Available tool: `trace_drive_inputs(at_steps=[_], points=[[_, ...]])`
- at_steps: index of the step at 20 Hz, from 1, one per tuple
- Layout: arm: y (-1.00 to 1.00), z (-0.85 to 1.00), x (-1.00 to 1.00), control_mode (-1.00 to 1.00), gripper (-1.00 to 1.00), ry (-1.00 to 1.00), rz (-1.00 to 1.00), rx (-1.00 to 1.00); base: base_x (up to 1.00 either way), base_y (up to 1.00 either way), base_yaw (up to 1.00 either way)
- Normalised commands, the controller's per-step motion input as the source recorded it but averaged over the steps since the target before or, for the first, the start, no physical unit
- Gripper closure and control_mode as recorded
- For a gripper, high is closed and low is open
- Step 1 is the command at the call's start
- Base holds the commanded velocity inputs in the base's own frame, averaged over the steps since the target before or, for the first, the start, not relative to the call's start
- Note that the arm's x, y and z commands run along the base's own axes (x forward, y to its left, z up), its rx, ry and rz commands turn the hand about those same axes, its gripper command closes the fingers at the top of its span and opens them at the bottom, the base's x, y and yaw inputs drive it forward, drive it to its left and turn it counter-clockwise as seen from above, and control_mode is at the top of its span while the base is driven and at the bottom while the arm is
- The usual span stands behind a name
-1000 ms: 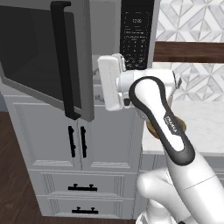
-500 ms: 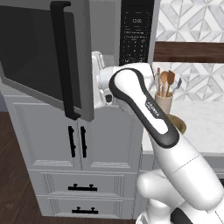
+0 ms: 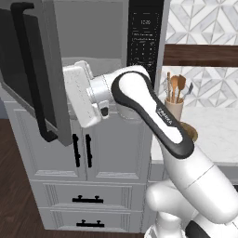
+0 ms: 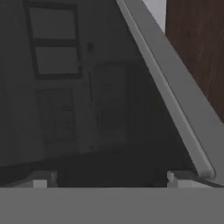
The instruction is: Open the microwave, place the bowl with waffle inside the microwave, then close the microwave door and turn it on.
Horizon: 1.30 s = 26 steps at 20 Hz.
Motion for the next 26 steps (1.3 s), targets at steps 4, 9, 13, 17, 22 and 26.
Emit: trace_drive_inputs(at_steps=[4, 9, 13, 17, 22, 26], points=[[0.71, 0.00, -0.70, -1.00, -1.00, -0.01, 0.17, -0.04, 0.00, 0.00, 0.00], [-0.42, 0.06, -0.20, -1.00, -1.00, -0.06, 0.00, 0.04, 0.00, 0.00, 0.00], [-1.00, 0.00, -0.38, -1.00, -1.00, -0.14, -0.19, 0.05, 0.00, 0.00, 0.00], [-1.00, 0.00, -0.28, -1.00, -1.00, -0.04, -0.32, 0.00, 0.00, 0.00, 0.00], [-1.00, 0.00, -0.10, -1.00, -1.00, 0.02, -0.40, -0.10, 0.00, 0.00, 0.00], [-1.00, -0.15, 0.00, -1.00, -1.00, 0.14, -0.39, -0.30, 0.00, 0.00, 0.00]])
